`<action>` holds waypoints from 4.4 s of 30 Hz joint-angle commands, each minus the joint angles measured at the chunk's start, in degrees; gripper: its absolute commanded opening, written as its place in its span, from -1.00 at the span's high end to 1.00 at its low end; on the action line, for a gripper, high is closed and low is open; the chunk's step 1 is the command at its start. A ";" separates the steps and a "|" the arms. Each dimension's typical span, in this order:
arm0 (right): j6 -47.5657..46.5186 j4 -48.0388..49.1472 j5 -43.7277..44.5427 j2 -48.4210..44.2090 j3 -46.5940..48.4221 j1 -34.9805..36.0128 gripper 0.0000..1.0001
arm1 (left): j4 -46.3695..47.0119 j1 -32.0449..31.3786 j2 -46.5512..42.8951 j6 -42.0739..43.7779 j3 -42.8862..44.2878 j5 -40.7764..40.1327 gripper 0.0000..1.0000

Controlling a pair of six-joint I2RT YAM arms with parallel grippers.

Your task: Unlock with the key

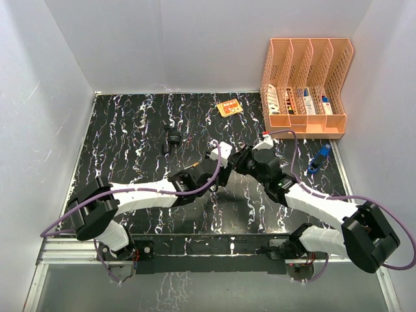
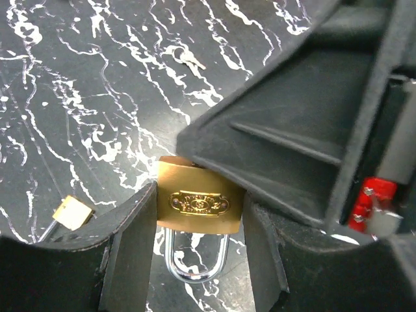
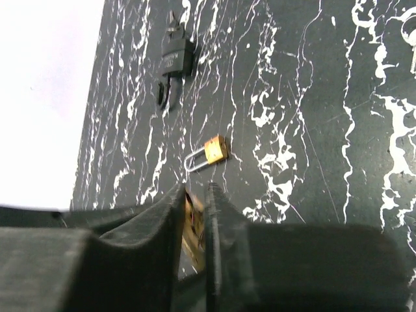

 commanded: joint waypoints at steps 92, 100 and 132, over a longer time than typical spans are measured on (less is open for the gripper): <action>-12.15 2.52 -13.04 -2.50 -3.16 -6.81 -0.92 | -7.80 2.43 -12.23 -30.17 2.80 -9.45 1.00; -13.09 -1.37 -10.12 -1.64 -1.97 -6.86 -0.92 | -7.46 3.00 -12.10 -29.94 3.73 -8.53 1.00; -10.08 5.16 -13.57 5.52 -1.96 -6.82 -0.93 | -7.19 3.05 -11.29 -29.25 3.74 -8.17 1.00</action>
